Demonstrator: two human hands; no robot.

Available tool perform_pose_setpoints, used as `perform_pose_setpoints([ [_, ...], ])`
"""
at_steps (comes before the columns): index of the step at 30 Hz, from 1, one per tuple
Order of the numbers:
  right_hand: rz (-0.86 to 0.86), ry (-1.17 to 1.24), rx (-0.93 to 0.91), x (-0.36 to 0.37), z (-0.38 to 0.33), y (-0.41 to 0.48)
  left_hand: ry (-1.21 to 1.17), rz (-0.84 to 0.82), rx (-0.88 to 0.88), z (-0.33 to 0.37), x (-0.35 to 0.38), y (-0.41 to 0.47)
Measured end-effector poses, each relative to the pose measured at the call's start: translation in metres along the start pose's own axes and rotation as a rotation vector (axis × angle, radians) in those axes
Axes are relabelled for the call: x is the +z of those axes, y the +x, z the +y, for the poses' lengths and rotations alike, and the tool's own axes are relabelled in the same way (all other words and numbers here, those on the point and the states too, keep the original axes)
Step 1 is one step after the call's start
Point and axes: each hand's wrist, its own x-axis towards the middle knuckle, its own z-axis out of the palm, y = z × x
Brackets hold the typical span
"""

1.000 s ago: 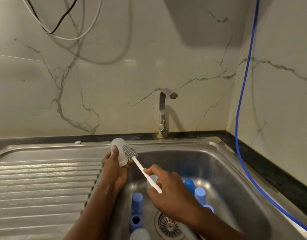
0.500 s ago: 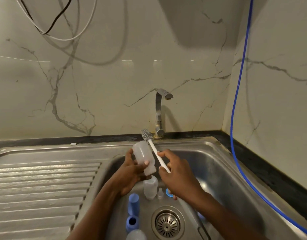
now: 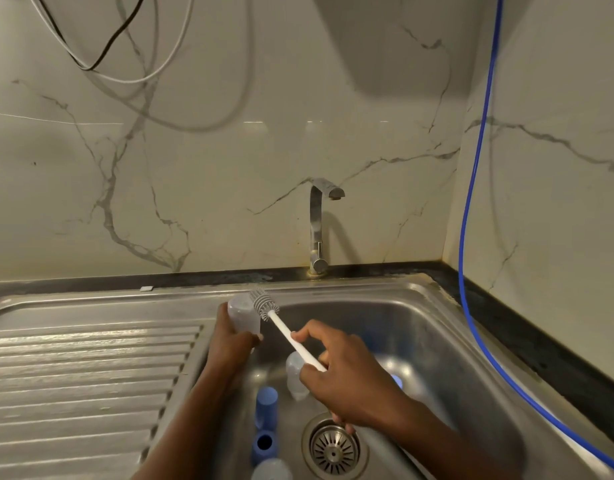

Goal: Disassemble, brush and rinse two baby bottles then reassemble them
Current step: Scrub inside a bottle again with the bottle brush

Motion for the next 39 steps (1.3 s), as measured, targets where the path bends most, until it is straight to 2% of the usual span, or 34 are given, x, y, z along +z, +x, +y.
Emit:
perform_pose_setpoints([
  [8,0.047,0.037,0.082,-0.006,0.004,0.005,0.278,-0.183,0.168,0.005,0.004,-0.01],
  [11,0.034,0.047,0.073,-0.005,0.003,0.004,0.273,-0.179,0.167,0.005,0.002,-0.01],
  [18,-0.012,0.035,0.006,0.007,-0.004,-0.004,0.157,-0.151,0.028,-0.001,-0.001,-0.003],
  [24,0.034,0.038,0.053,0.001,0.002,0.007,0.309,-0.24,0.127,0.006,0.007,-0.013],
  [29,0.049,0.058,0.088,0.0,0.006,0.012,0.338,-0.21,0.215,0.007,0.003,-0.015],
  [33,0.027,0.036,0.068,0.001,0.006,0.003,0.268,-0.112,0.178,0.004,-0.002,-0.01],
  [39,-0.003,-0.037,-0.019,0.013,0.0,-0.007,0.209,-0.111,0.068,0.003,-0.003,-0.008],
])
